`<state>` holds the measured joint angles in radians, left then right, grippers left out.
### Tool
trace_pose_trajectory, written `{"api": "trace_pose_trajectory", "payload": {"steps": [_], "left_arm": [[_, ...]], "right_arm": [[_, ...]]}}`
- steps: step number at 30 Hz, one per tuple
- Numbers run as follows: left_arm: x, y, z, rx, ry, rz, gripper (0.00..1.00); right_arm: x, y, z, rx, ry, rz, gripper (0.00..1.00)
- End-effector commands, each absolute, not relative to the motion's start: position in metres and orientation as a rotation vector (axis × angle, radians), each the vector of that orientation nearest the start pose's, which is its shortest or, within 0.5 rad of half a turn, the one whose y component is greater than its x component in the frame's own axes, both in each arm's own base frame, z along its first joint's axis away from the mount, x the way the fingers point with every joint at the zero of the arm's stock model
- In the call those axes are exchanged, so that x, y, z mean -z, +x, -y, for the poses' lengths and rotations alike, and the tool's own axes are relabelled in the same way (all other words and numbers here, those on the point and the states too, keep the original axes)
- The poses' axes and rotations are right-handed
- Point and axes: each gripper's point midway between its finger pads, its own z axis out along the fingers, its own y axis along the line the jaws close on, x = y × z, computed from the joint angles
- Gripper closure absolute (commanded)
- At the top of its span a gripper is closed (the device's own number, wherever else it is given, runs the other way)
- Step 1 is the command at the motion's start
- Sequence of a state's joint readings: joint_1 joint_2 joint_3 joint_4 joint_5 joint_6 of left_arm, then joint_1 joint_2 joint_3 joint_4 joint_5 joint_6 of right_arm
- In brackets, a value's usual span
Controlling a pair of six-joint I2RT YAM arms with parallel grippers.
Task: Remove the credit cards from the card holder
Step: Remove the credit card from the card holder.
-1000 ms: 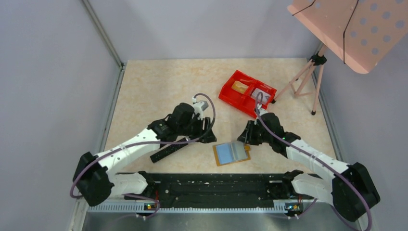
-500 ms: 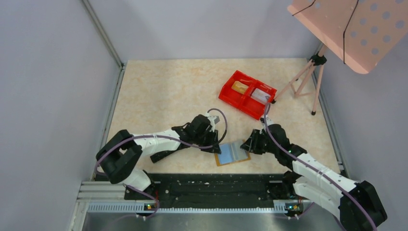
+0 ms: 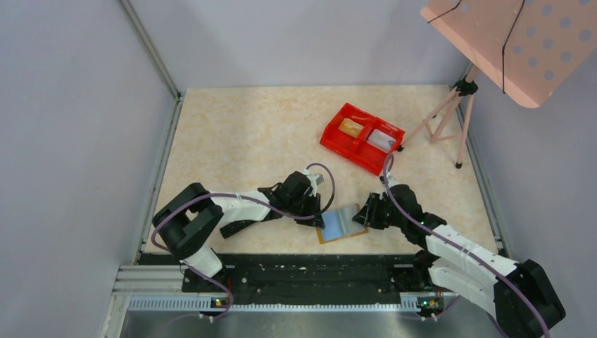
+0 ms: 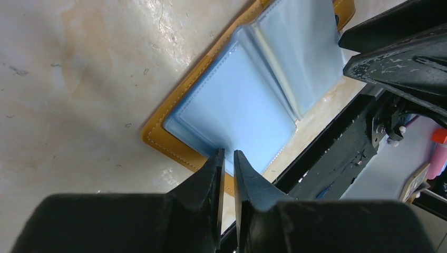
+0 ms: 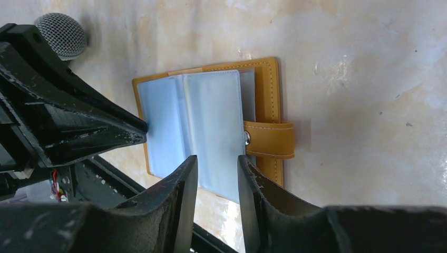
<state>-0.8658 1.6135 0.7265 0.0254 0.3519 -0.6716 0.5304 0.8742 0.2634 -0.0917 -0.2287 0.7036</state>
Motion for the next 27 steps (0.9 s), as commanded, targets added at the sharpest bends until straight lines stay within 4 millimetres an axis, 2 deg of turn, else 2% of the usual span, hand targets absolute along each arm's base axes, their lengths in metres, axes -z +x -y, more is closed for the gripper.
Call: {"api": "trace_pose_trajectory", "payload": {"steps": [1,8,15,20,27], "left_arm": [[-0.017,0.165,0.325,1.009,0.451,-2.662,0.83],[-0.012,0.162,0.323,0.995,0.456,-2.677,0.83],[-0.013,0.162,0.322,0.981,0.463,-2.678,0.83],[-0.013,0.162,0.321,0.977,0.464,-2.679,0.83],[-0.014,0.163,0.323,0.984,0.467,-2.678,0.83]], "right_arm": [[-0.045,0.182,-0.186,-0.875,0.069,-2.408,0.65],[-0.043,0.183,-0.181,-0.833,0.070,-2.422,0.65],[-0.056,0.192,-0.176,-0.779,0.065,-2.390,0.65],[-0.049,0.190,-0.176,-0.770,0.056,-2.419,0.64],[-0.049,0.183,-0.188,-0.878,0.035,-2.412,0.64]]}}
